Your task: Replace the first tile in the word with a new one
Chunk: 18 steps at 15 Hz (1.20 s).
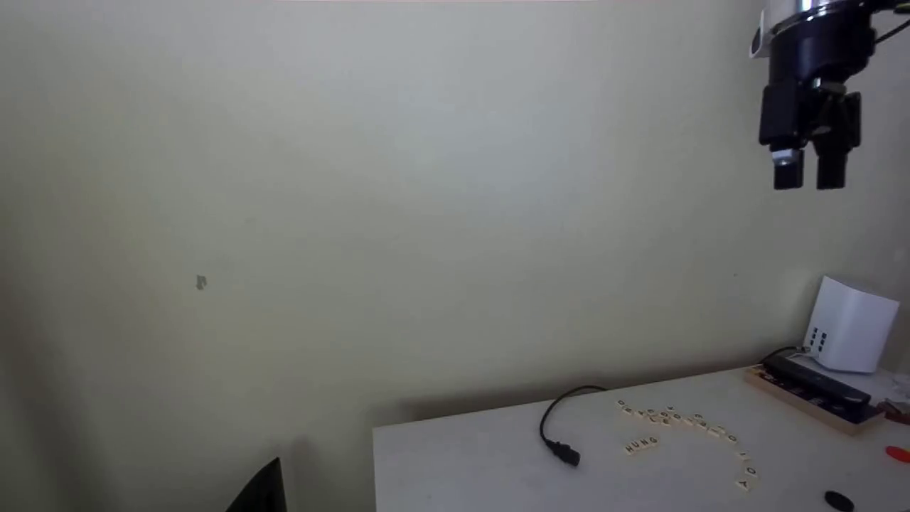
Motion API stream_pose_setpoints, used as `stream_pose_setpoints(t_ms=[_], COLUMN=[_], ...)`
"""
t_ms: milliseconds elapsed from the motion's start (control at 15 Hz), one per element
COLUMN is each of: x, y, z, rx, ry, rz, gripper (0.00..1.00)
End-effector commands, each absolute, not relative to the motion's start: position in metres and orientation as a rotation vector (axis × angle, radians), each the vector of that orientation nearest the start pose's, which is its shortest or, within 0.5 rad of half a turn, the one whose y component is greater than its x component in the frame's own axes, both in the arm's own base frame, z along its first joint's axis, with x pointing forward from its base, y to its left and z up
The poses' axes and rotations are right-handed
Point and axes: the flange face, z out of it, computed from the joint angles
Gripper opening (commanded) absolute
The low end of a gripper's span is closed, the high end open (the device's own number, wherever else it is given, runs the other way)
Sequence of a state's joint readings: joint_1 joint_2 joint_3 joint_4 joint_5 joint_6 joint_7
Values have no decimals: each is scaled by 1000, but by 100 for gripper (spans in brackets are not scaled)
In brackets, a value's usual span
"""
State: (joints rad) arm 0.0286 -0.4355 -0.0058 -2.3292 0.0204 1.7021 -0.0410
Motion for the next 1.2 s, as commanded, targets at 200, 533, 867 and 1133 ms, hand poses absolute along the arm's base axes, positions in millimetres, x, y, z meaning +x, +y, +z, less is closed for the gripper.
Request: stream_pose_setpoints(t_ms=[200, 533, 867, 1133], x=[441, 447, 449, 454], y=[40, 44, 45, 52], z=[435, 418, 413, 404], rx=[-3053, -3059, -3053, -3080], ry=[-308, -329, -342, -318], rz=[211, 240, 246, 269], gripper=[100, 100, 100, 100])
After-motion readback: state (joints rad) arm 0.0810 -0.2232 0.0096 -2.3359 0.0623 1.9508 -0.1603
